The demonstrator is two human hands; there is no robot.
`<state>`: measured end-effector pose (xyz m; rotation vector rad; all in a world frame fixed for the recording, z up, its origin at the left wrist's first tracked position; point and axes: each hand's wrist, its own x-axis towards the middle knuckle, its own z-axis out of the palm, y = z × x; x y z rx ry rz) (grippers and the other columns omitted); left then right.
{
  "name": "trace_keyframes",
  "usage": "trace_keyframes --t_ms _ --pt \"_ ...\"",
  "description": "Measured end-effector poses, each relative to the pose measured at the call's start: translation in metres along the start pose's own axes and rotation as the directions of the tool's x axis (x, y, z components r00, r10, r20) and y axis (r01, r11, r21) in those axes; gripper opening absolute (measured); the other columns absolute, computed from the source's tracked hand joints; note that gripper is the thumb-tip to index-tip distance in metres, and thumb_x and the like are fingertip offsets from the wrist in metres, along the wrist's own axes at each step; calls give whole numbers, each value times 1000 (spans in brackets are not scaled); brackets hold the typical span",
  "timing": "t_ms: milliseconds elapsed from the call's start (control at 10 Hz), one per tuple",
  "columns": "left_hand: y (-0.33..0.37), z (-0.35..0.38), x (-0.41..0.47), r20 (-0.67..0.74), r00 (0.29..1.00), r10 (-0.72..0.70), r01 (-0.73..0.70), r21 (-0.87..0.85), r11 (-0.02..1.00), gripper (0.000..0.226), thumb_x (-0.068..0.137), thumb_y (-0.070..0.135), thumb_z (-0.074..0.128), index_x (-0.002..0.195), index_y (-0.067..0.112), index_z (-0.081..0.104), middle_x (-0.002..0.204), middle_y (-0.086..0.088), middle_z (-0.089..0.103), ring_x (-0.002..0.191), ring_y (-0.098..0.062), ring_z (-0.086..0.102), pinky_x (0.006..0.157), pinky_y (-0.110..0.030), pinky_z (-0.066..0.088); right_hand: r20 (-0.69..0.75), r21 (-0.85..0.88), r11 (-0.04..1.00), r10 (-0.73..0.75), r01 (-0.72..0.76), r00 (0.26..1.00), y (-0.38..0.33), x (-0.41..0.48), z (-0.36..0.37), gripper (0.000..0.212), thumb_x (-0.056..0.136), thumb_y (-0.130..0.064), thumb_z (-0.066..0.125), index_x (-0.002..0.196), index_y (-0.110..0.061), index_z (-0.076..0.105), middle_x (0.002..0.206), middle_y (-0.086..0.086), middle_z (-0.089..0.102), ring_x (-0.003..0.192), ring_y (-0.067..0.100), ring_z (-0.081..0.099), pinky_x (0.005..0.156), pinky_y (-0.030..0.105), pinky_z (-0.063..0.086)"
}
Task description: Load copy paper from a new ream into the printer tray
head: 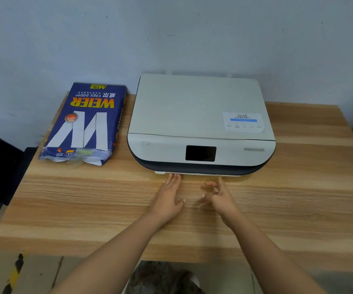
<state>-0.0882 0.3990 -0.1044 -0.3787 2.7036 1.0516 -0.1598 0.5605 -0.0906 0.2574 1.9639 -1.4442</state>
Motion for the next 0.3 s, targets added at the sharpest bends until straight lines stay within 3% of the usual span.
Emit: trace_keyframes --t_ms 100,200,300 --pt "6 -1 1 -4 1000 4 -4 -2 1000 80 91 29 58 152 16 7 161 2 5 148 -10 -3 116 -22 3 19 17 1000 1 -2 1000 2 3 -2 92 84 8 58 152 -18 1 130 0 50 84 13 63 65 23 50" --pt "8 -4 1 16 1000 -5 5 -16 1000 80 91 32 57 152 17 7 161 2 5 148 -10 -3 118 -25 5 32 -45 999 12 -10 999 5 4 -7 92 84 2 63 152 -21 5 130 -4 51 103 25 64 75 26 52" --pt "12 -10 -1 21 1000 -5 6 -50 999 79 91 34 58 152 16 10 161 1 8 148 -11 1 118 -25 6 19 -114 993 10 -8 1000 -2 -1 -10 89 84 0 64 152 -18 9 132 -3 51 107 15 55 71 20 49"
